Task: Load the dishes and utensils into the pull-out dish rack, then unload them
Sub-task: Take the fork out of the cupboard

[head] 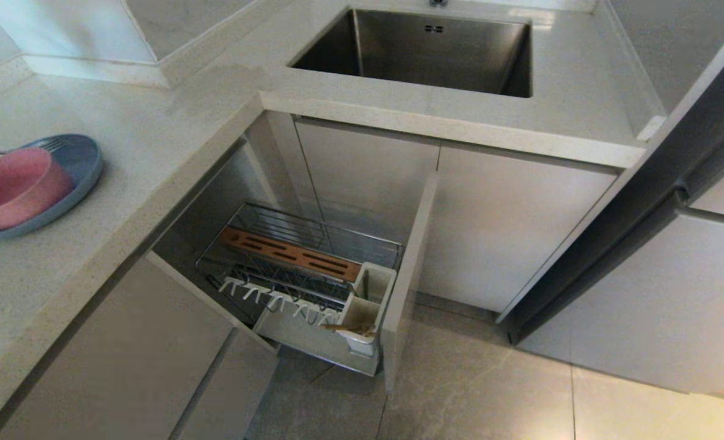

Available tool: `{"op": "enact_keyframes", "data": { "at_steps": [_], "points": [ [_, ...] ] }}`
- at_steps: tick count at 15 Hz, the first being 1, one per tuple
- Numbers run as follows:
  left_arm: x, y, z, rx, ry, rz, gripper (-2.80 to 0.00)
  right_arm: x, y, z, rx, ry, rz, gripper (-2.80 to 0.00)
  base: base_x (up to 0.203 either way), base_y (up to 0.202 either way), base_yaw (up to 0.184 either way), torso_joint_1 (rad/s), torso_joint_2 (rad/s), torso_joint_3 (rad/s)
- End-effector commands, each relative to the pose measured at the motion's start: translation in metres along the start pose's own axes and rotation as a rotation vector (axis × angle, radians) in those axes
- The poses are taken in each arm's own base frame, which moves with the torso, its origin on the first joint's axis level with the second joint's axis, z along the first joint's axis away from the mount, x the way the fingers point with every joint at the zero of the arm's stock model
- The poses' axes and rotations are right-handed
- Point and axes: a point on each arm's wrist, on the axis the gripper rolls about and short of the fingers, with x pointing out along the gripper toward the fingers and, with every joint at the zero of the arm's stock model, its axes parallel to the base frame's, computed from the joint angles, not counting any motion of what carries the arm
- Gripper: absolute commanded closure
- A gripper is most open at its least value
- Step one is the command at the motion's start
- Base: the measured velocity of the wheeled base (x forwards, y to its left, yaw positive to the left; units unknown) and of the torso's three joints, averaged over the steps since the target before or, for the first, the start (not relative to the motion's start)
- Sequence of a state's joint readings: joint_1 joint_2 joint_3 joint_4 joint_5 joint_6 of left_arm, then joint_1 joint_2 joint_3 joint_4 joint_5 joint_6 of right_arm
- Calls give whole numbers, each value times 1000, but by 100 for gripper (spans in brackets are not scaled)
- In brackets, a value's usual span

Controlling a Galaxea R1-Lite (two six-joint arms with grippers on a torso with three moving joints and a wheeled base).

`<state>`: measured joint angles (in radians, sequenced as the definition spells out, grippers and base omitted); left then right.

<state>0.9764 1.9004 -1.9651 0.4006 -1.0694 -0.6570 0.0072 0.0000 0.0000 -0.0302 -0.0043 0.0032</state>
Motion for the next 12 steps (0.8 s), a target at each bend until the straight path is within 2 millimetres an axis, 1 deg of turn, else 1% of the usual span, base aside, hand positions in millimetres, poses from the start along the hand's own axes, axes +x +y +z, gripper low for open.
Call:
{"op": "enact_keyframes", "data": {
  "at_steps": [1,9,12],
  "points": [
    [2,5,0,-6,10,-1,0,1,0,-2,0,7,0,0,0,0,0,0,0,0],
    [7,18,6,40,8,-12,0,1,0,-2,0,8,0,0,0,0,0,0,0,0],
    [9,21,7,45,26,-42,0,1,0,-2,0,8,0,0,0,0,0,0,0,0]
  ]
}}
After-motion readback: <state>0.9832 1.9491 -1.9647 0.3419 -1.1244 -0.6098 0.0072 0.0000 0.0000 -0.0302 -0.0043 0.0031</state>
